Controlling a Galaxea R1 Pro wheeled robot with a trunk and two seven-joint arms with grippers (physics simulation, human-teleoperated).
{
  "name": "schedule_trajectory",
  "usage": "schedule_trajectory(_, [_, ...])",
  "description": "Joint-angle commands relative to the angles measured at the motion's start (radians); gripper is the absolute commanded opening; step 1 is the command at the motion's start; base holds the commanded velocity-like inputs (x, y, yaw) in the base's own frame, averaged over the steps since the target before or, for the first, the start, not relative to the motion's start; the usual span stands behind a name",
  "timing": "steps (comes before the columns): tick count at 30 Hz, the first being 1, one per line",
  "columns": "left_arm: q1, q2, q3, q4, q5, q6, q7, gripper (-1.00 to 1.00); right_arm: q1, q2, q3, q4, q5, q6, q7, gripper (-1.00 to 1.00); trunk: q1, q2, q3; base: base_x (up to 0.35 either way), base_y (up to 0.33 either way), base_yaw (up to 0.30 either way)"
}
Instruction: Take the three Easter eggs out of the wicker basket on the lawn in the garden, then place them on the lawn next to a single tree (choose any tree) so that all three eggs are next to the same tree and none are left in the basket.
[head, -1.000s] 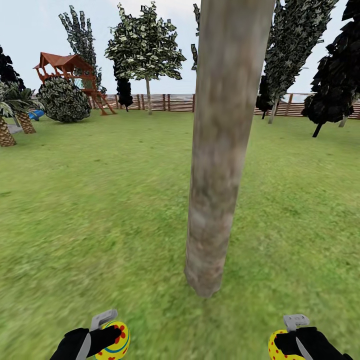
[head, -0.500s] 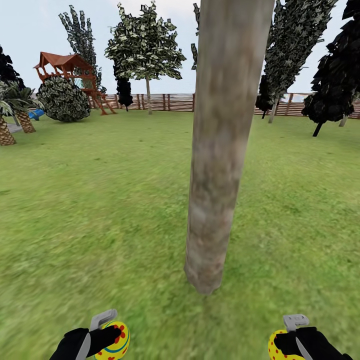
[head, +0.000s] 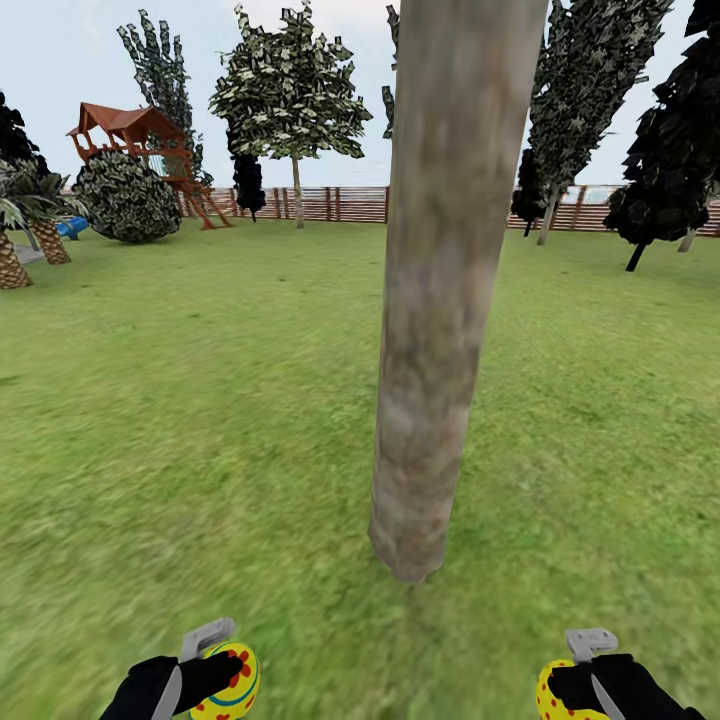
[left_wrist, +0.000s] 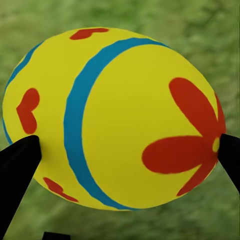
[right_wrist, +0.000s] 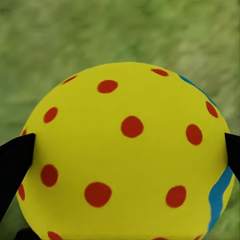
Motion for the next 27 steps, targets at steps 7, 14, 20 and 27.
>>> schedule_trajectory(7, [-0.001,-0.002,0.006,-0.002,-0.004,0.006,-0.007,-1.00,0.000,-0.001,0.006,-0.001,-0.004,0.005,-0.001,-1.00,0.027,-0.050,-0.023,0.000,0.000,0.000])
schedule_trajectory(14, [-0.001,-0.001,0.006,0.000,-0.004,0.006,-0.007,-1.00,0.000,0.026,0.006,0.000,0.001,0.005,-0.002,-1.00,0.054,-0.099,-0.045,0.000,0.000,0.000])
schedule_trajectory(20, [-0.001,-0.002,0.006,-0.001,-0.004,0.006,-0.007,-1.00,0.000,0.027,0.006,0.000,0.002,0.005,-0.002,-1.00,0.077,-0.141,-0.064,0.000,0.000,0.000])
schedule_trajectory(27, [-0.001,-0.002,0.005,0.000,-0.004,0.006,-0.007,-1.00,0.000,0.026,0.006,0.000,0.002,0.005,-0.002,-1.00,0.103,-0.190,-0.086,0.000,0.000,0.000])
